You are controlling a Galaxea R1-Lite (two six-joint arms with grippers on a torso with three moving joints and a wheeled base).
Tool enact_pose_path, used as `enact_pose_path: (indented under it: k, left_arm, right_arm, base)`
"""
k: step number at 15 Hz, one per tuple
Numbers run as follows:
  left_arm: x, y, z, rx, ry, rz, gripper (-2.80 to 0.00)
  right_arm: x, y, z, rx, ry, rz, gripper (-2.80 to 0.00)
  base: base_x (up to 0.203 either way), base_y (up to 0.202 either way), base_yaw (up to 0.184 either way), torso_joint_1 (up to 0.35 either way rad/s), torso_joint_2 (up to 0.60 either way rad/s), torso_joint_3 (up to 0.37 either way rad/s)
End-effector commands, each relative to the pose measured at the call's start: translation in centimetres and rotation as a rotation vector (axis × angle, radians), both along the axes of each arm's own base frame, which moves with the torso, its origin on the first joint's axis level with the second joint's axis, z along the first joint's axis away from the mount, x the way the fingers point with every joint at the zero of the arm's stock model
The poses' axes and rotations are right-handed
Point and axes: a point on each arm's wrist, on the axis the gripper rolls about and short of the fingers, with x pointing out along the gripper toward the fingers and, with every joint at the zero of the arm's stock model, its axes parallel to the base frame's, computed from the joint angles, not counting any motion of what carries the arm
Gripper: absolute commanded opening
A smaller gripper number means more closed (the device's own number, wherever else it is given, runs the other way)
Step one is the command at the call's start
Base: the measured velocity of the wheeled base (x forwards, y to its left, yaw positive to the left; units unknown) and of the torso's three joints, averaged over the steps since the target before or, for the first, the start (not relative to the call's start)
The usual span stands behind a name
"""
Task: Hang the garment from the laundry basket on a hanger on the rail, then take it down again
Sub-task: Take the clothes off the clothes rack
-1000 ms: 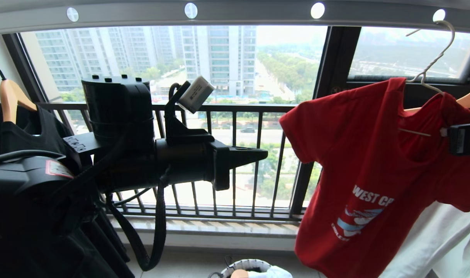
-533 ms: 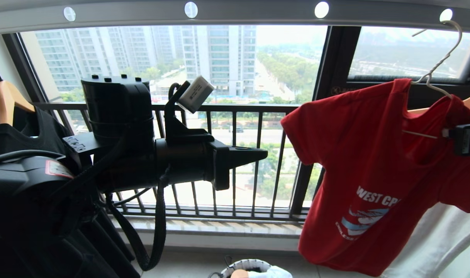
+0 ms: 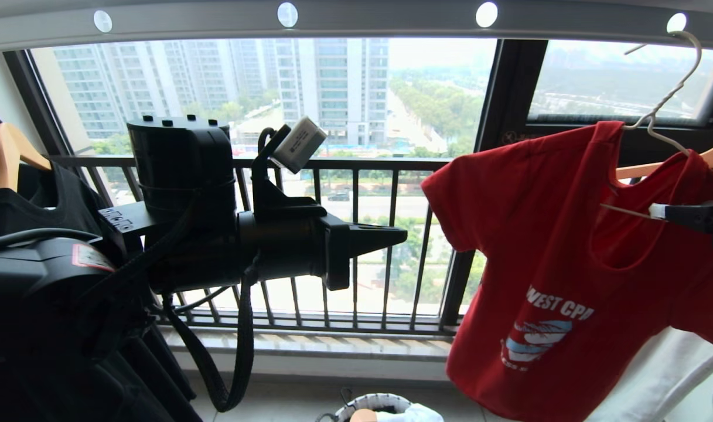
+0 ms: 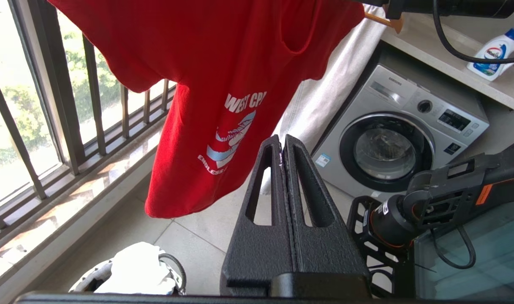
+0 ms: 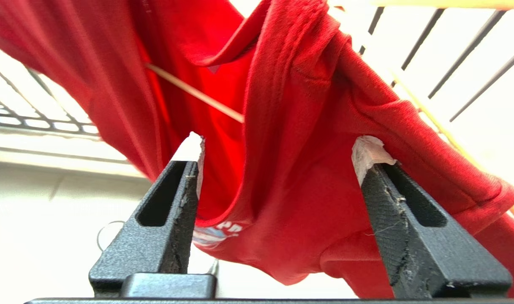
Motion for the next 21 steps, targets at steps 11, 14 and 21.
enact_pose_path:
  k: [11,14,21]
  left_arm:
    - [-0.1,-0.1,0.1,-0.004,-0.001,-0.008,-2.80]
    - [-0.2,-0.3,0.0,-0.001,0.002,-0.014,-2.80]
    - [0.0,-0.4,-0.2,0.003,0.006,0.000,-2.80]
  right_arm:
    - [-6.4,3.5,0.9,0.118,-0.040,0.383,-2.80]
    - [-3.8,5.5,1.4,0.131,0.006,0.536,-2.80]
    - [3.7,7.8,1.0,0.109,0.085,0.486,-2.80]
  base:
    - [0.000,0.000,0.000,0.000,0.00,0.000]
    - [0.000,0.000,0.000,0.000,0.00,0.000]
    - [0.000,0.000,0.000,0.000,0.00,0.000]
